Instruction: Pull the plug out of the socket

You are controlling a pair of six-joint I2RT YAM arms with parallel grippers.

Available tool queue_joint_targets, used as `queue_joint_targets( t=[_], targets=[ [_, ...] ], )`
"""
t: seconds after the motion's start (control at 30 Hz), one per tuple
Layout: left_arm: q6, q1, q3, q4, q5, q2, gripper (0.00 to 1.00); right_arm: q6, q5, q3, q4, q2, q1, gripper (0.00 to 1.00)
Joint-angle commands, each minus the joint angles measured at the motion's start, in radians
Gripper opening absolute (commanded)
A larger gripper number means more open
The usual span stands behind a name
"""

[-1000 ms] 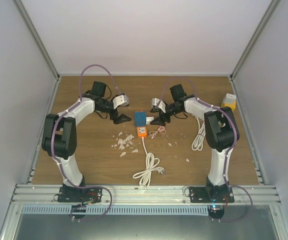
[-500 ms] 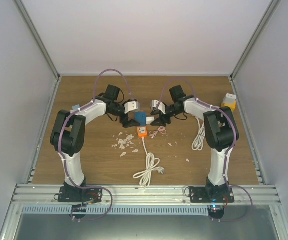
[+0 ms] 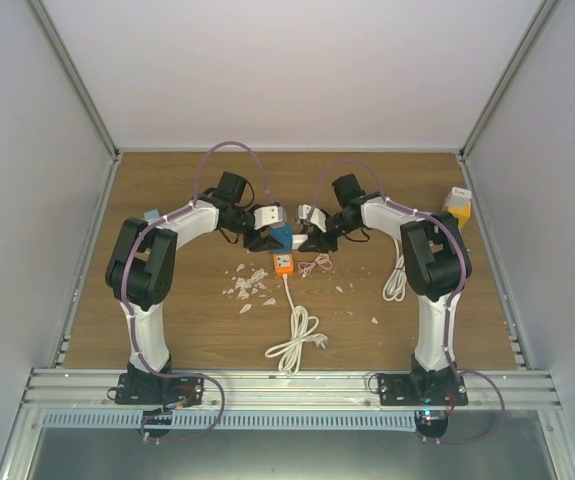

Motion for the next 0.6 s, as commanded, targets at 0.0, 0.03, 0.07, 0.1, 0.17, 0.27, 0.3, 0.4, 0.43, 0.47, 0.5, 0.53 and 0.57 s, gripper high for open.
queue_joint_targets(
  t=[0.0,0.03,0.07,0.1,0.17,0.27,0.3,0.4,0.43,0.47,0.5,0.53,0.57],
  targets=[
    [0.005,-0.014,0.017,0.01,-0.009,0.024,0.57,0.0,0.004,0.039,-0.005,0.019,0.017,0.41],
    [0.006,-0.015,0.016,0.009,-0.013,0.022,0.55,-0.001,0.007,0.039,-0.005,0.019,0.018,0.37],
    [0.008,-0.015,0.015,0.006,-0.018,0.023,0.53,-0.003,0.01,0.04,-0.008,0.019,0.016,0.34],
    [0.011,-0.015,0.013,0.006,-0.024,0.023,0.5,-0.006,0.018,0.038,-0.011,0.019,0.016,0.31],
    [0.014,-0.014,0.008,0.005,-0.036,0.022,0.46,-0.012,0.029,0.037,-0.019,0.019,0.017,0.25],
    [0.018,-0.012,0.002,-0.007,-0.05,0.024,0.39,-0.02,0.041,0.028,-0.029,0.016,0.01,0.19],
    [0.019,-0.012,0.001,-0.011,-0.056,0.026,0.36,-0.022,0.04,0.025,-0.032,0.016,0.007,0.18],
    [0.028,-0.013,-0.007,-0.021,-0.077,0.026,0.28,-0.03,0.043,0.021,-0.043,0.016,-0.009,0.14],
    [0.031,-0.011,-0.009,-0.027,-0.084,0.025,0.25,-0.036,0.044,0.019,-0.051,0.017,-0.015,0.12],
    [0.031,-0.009,-0.01,-0.033,-0.095,0.025,0.23,-0.043,0.047,0.018,-0.061,0.017,-0.025,0.11],
    [0.032,-0.007,-0.009,-0.04,-0.105,0.023,0.22,-0.052,0.049,0.013,-0.069,0.015,-0.034,0.1],
    [0.034,-0.004,-0.01,-0.045,-0.11,0.02,0.2,-0.061,0.053,0.005,-0.077,0.015,-0.043,0.09],
    [0.038,-0.002,-0.011,-0.054,-0.114,0.015,0.19,-0.068,0.061,-0.003,-0.08,0.015,-0.053,0.08]
  ],
)
